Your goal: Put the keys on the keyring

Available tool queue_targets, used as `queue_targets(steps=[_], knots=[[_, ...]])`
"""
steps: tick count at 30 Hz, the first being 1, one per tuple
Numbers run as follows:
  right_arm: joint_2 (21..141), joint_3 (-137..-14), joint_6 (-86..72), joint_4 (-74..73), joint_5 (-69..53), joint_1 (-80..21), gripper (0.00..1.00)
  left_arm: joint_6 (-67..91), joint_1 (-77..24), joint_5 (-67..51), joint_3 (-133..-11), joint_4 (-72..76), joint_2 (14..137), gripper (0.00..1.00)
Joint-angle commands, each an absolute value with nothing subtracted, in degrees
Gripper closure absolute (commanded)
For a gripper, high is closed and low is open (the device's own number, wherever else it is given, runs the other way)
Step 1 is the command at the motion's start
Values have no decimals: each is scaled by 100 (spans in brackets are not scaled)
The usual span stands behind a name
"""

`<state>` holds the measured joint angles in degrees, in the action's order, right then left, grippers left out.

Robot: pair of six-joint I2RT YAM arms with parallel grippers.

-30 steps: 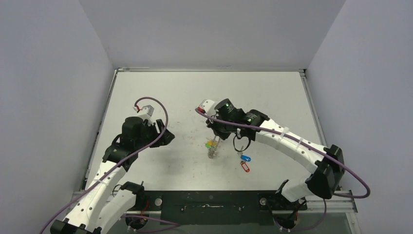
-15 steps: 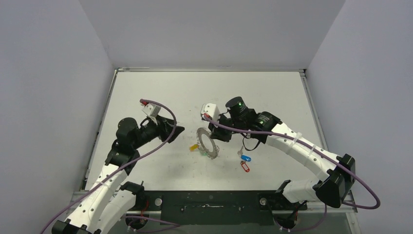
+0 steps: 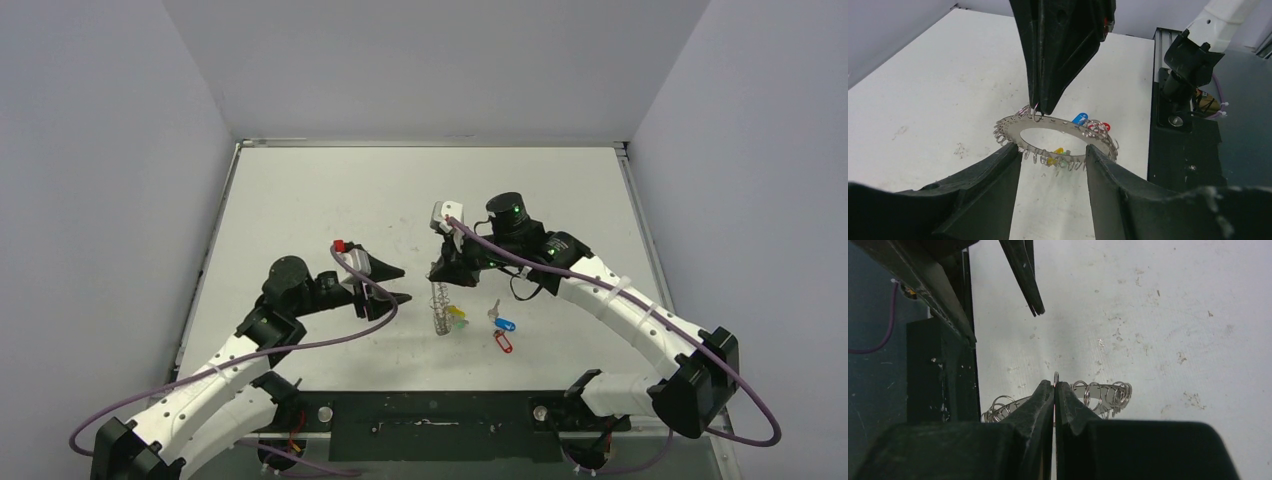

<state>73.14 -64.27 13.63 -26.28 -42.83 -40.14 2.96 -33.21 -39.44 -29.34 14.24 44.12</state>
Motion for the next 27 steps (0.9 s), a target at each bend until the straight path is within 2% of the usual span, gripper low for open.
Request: queue_targets(steps=[1,10,19,23,27], knots=[[7028,-6347,1327,-1967,-5081,-3977,100,-319,-3664,-3735,-2995,1951,4591,52],[6910,-6205,1425,-1831,-5389,-3946,100,-432,-4010,-3489,-3032,2192,4989,63],[6970,-6236,1405,-1785,-5580,-3946,100,-457,-4082,-3400,-3085,2285,5062,70],[6961,-6240,1415,-1802,-5547,-3946,100,-435,-4087,-3387,-3068,2329,5009,70],[6962,-6256,1466,-1851,-5496,-3942,100,-406,-4082,-3274,-3049,2399,4902,66]])
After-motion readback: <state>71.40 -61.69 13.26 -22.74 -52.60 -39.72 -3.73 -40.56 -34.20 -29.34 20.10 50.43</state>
